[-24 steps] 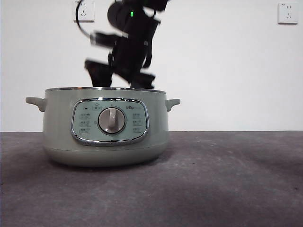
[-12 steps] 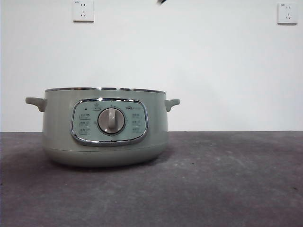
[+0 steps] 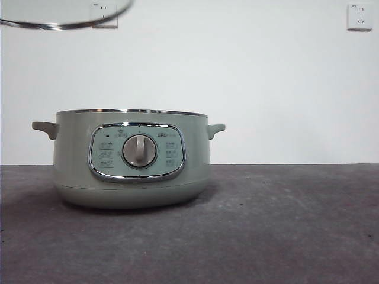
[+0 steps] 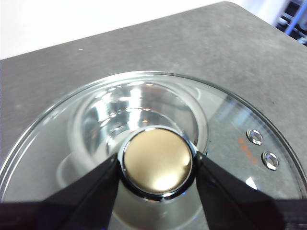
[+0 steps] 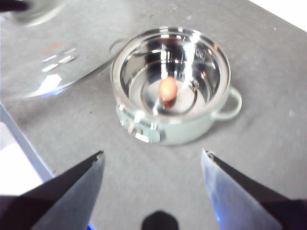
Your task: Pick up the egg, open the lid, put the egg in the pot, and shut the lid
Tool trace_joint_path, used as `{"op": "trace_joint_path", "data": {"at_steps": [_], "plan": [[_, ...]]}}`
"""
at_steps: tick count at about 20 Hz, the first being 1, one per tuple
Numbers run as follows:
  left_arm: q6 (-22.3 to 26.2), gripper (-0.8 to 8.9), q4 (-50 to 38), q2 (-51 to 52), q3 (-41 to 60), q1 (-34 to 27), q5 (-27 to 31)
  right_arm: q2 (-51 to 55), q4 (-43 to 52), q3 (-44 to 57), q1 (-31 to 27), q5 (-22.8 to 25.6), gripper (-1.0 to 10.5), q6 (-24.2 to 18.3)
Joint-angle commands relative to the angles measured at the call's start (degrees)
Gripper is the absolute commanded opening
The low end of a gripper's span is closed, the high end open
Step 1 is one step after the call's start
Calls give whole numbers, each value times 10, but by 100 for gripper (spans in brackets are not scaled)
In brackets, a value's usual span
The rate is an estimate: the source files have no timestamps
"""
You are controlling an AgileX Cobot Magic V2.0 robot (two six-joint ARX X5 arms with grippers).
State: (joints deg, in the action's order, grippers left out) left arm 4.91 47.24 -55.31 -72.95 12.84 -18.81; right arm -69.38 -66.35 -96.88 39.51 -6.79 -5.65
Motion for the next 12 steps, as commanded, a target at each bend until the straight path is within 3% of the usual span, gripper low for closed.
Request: {"op": "trace_joint_path", "data": {"at_steps": [1,6,12], "plan": [[1,-6,-54,-32,-5,31,19,104,35,144,1,18,345,54],[3,-7,-162,-133,-5,78,39,266,36,339,1,68,345,127],[12,-7,-247,-238,-5,92,69,354,24,406,2,84,345,177]]}}
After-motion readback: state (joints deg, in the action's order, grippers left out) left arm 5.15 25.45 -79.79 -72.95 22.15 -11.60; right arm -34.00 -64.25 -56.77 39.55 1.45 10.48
